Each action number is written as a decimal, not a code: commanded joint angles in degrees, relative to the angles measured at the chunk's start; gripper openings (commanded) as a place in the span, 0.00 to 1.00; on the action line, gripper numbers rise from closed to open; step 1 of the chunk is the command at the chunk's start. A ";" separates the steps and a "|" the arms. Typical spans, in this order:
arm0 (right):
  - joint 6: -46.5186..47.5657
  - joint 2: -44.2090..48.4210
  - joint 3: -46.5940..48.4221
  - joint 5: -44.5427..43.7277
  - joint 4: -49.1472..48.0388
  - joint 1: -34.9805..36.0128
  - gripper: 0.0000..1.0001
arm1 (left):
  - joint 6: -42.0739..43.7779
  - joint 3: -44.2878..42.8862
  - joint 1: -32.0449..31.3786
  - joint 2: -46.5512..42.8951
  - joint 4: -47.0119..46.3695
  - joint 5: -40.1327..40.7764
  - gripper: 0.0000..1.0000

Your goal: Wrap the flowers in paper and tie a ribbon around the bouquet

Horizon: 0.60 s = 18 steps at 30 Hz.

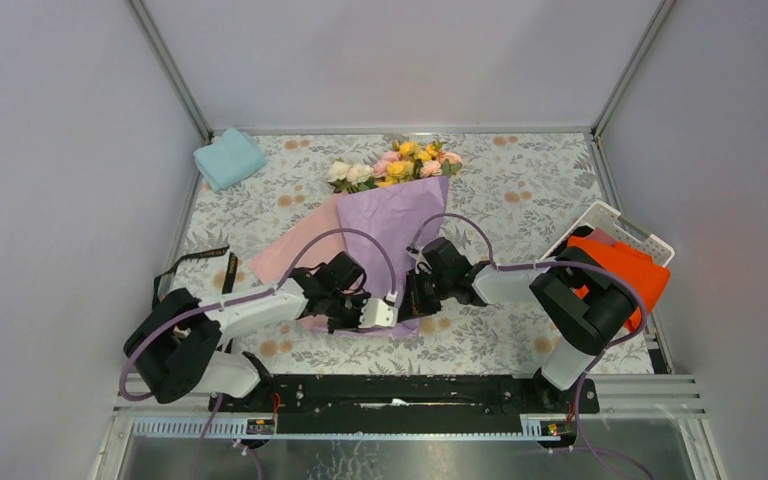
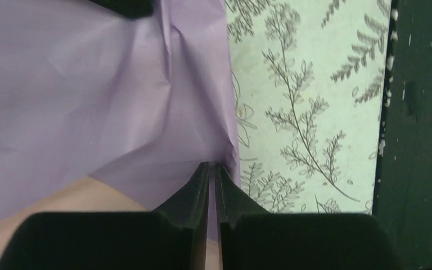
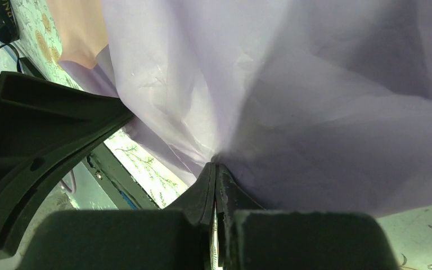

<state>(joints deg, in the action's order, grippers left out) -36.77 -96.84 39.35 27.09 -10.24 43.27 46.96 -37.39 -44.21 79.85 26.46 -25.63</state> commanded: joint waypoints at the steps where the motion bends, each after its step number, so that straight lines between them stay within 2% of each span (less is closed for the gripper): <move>1: 2.88 -1.90 -1.97 -8.50 4.70 -0.63 0.00 | 7.95 4.44 -0.08 -3.19 9.04 4.62 0.12; 8: 4.04 -2.53 -1.50 -9.76 6.36 -0.74 0.00 | 15.23 6.03 -0.05 -8.84 18.31 10.76 0.14; 13: 4.07 -3.31 -1.08 -9.44 6.53 -0.89 0.00 | 15.34 8.13 0.28 -11.66 19.37 16.65 0.14; 16: 4.34 -3.36 -0.62 -9.43 6.70 -0.86 0.00 | 11.48 5.32 7.14 -13.61 16.16 15.40 0.16; 18: 4.52 -3.21 -0.59 -9.49 6.72 -0.85 0.00 | 5.60 1.18 15.80 -12.86 11.97 13.92 0.28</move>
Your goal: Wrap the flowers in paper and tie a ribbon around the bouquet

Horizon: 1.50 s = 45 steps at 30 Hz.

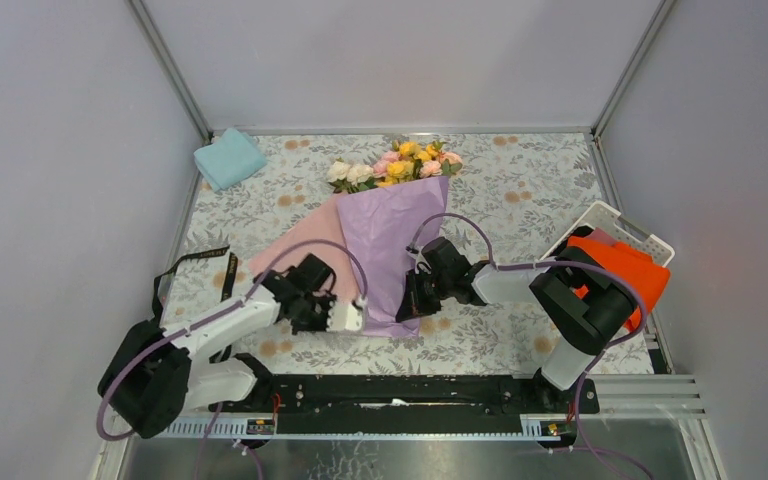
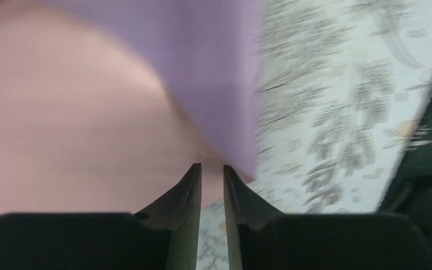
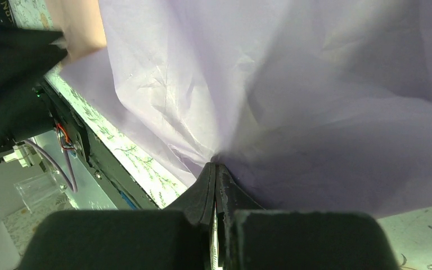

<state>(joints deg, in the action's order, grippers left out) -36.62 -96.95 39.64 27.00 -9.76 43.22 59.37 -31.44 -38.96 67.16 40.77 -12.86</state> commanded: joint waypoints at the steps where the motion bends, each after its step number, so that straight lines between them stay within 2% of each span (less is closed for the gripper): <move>1: 4.50 -2.93 -0.92 -9.38 6.12 -0.85 0.00 | -10.94 -7.34 16.10 0.92 -4.62 -0.25 0.39; 2: 4.58 -2.74 -1.00 -9.37 6.03 -0.80 0.00 | -14.82 -10.47 22.07 2.31 -6.04 -2.83 0.51; 4: 4.76 -2.28 -1.21 -9.59 5.78 -0.77 0.00 | -25.20 -16.04 33.50 6.02 -8.94 -6.47 0.68; 7: 5.07 -1.55 -1.40 -10.19 5.19 -0.70 0.00 | -36.62 -21.28 44.67 11.77 -10.60 -5.65 0.86; 9: 5.42 -1.33 -1.47 -10.22 4.62 -0.81 0.00 | -41.74 -21.70 48.76 15.31 -12.00 -4.87 0.92; 15: 6.56 -0.82 -1.84 -10.47 2.80 -0.75 0.00 | -48.34 -24.36 56.96 26.92 -12.43 -5.44 0.99; 21: 8.72 -0.43 -1.14 -10.55 3.56 -0.75 0.00 | -49.64 -24.98 57.33 33.40 -10.95 -9.63 0.99; 29: 9.43 -1.10 -0.18 -10.91 4.49 -0.81 0.00 | -45.53 -27.72 54.97 39.39 -4.75 -26.08 0.92; 31: 9.30 -1.52 -0.05 -11.09 4.49 -0.86 0.00 | -44.34 -28.43 54.37 39.87 -3.14 -29.11 0.87; 41: 9.12 -2.08 0.68 -11.35 5.29 -0.84 0.00 | -36.53 -30.68 53.00 39.12 3.54 -33.66 0.82; 42: 9.24 -2.10 0.70 -11.48 5.43 -0.82 0.00 | -35.51 -31.02 52.99 38.83 4.79 -34.69 0.80; 43: 9.35 -2.11 0.70 -11.59 5.59 -0.84 0.00 | -34.54 -31.44 52.96 38.40 6.60 -35.98 0.73; 45: 9.33 -2.23 0.70 -11.78 5.50 -0.81 0.00 | -32.52 -31.93 53.02 37.31 9.07 -38.90 0.51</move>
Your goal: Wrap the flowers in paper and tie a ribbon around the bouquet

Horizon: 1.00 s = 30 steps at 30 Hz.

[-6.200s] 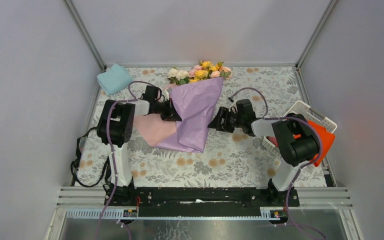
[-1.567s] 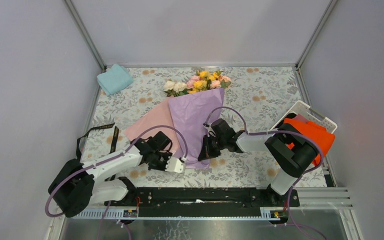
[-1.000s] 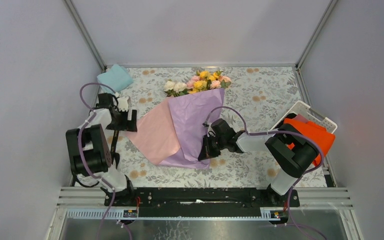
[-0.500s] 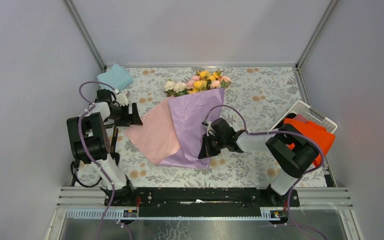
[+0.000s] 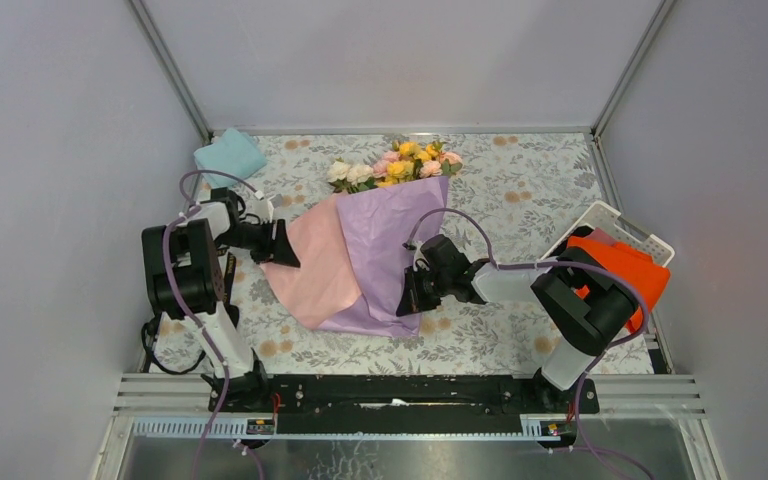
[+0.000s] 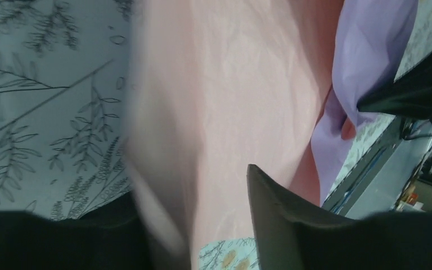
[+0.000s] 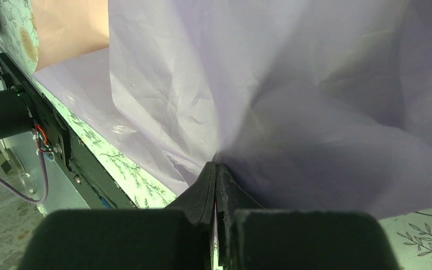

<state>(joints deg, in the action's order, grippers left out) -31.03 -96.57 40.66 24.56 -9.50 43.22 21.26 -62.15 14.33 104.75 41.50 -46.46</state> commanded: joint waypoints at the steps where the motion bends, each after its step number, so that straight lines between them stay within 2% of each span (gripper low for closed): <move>1: 3.67 -2.71 -0.36 -9.29 5.13 -0.84 0.00 | 6.05 -1.37 -0.27 -1.00 9.07 -6.09 0.38; 3: 3.56 -3.16 -0.18 -9.11 5.02 -0.77 0.00 | 7.09 -1.74 -0.27 -2.49 10.66 -8.24 0.16; 5: 3.52 -3.56 -0.06 -9.09 5.02 -0.82 0.00 | 7.02 -2.42 -0.50 -4.35 12.08 -11.05 0.00; 9: 3.76 -4.33 0.15 -9.20 5.01 -0.80 0.00 | 1.17 -5.97 -5.80 -8.71 11.38 -16.10 0.00; 12: 3.52 -4.94 0.20 -9.20 4.65 -0.84 0.00 | -11.12 -8.22 -12.50 -10.70 3.04 -17.94 0.00; 16: 3.15 -5.38 -0.34 -9.50 2.93 -0.81 0.00 | -25.57 -11.51 -23.41 -10.09 -9.66 -14.93 0.00; 20: 3.12 -4.69 -2.35 -9.46 -1.12 -0.77 0.00 | -36.03 -18.40 -31.93 -4.11 -19.94 -12.09 0.00; 24: 2.13 -2.94 -4.61 -10.18 -5.13 -0.71 0.00 | -38.09 -25.19 -38.39 5.26 -22.90 -6.93 0.00; 30: -1.01 1.39 -8.53 -11.99 -11.45 -0.41 0.00 | -43.38 -34.38 -40.17 17.97 -25.84 -3.18 0.00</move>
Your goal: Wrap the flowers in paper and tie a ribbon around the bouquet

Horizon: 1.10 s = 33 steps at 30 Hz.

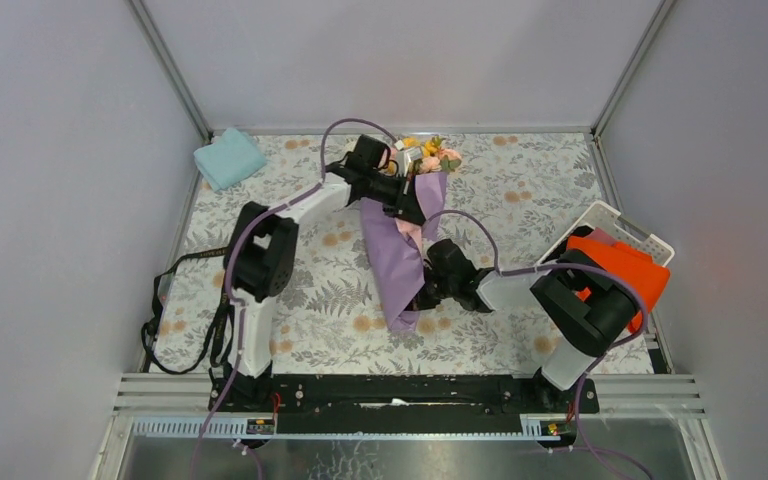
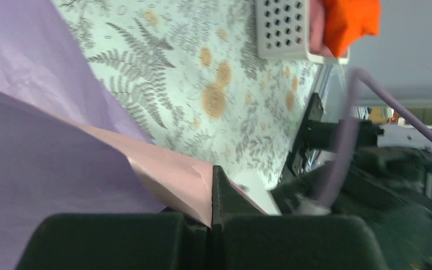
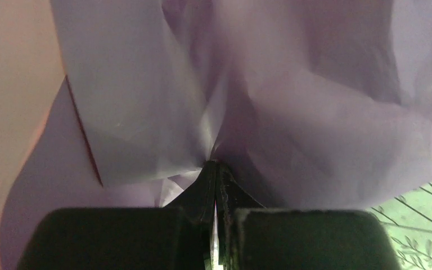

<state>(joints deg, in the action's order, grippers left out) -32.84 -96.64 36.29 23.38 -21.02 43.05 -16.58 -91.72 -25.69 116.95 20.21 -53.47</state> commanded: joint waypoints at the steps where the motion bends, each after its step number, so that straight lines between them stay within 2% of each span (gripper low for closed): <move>1: 0.00 2.52 -5.06 -11.28 -0.99 -0.10 0.00 | -5.42 -5.39 -0.15 6.76 -4.86 4.50 0.00; 6: -1.57 7.73 -6.99 -15.78 -1.32 0.75 0.00 | -5.97 -5.34 -0.36 10.33 -8.13 7.31 0.00; 11: -2.91 14.01 -7.10 -19.05 3.17 1.36 0.00 | -0.88 -3.81 -2.08 13.22 -7.91 12.72 0.00; 17: -2.40 21.93 -4.01 -21.13 16.75 1.14 0.05 | 3.16 -3.87 -3.66 16.30 -5.40 16.12 0.00; 20: -1.33 26.07 -2.66 -20.90 24.80 -2.45 0.09 | 3.65 -3.13 -3.62 16.65 -5.16 16.32 0.00; 23: 0.04 28.93 -3.81 -18.60 25.99 -9.80 0.15 | 3.50 -2.71 -3.65 16.40 -5.35 15.85 0.00; 25: 1.03 28.36 -4.13 -14.87 22.90 -13.96 0.25 | 3.32 -2.68 -3.75 16.12 -5.51 15.62 0.00; 28: 2.79 22.67 -1.45 -7.70 17.44 -18.03 0.41 | 2.76 -2.75 -3.74 15.41 -5.90 15.44 0.00; 30: 3.12 17.80 0.28 -3.84 13.89 -19.73 0.44 | 2.56 -2.84 -3.79 14.89 -6.03 15.32 0.00; 33: 2.63 9.44 2.09 0.69 9.79 -21.39 0.44 | 2.44 -2.85 -3.84 13.68 -6.36 15.46 0.00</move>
<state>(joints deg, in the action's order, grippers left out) -31.53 -79.79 34.83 14.76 -3.95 23.44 -15.29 -94.94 -29.21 132.46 15.49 -39.97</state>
